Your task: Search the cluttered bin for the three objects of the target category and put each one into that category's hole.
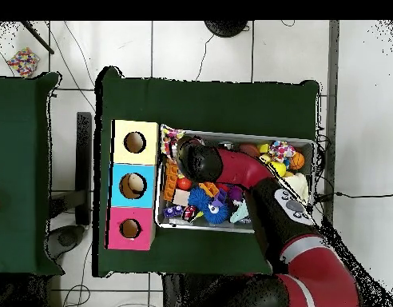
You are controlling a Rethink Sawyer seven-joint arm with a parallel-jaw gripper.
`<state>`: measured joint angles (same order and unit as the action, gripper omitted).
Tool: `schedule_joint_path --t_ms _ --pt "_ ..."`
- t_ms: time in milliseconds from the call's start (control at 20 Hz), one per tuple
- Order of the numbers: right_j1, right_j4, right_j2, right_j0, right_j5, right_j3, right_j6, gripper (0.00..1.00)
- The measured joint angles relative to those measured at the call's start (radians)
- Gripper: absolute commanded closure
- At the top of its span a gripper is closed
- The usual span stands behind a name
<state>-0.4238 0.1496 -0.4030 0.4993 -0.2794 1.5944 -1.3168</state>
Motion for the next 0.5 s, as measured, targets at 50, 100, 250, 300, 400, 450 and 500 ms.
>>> schedule_joint_path --t_ms 50,100,250,300,400,450,500 --pt "0.002 0.000 -0.007 0.003 0.002 0.000 0.000 0.00" --pt "0.006 0.000 -0.014 0.005 0.004 0.000 0.000 0.00" --pt "0.008 0.000 -0.017 0.007 0.004 0.000 0.000 0.00" --pt "0.010 0.000 -0.020 0.007 0.005 0.001 0.000 1.00" --pt "0.010 0.000 -0.022 0.007 0.005 0.001 0.000 1.00" --pt "0.010 0.000 -0.024 0.007 0.005 0.001 0.000 1.00" --pt "0.010 0.000 -0.026 0.007 0.005 0.001 0.000 1.00"
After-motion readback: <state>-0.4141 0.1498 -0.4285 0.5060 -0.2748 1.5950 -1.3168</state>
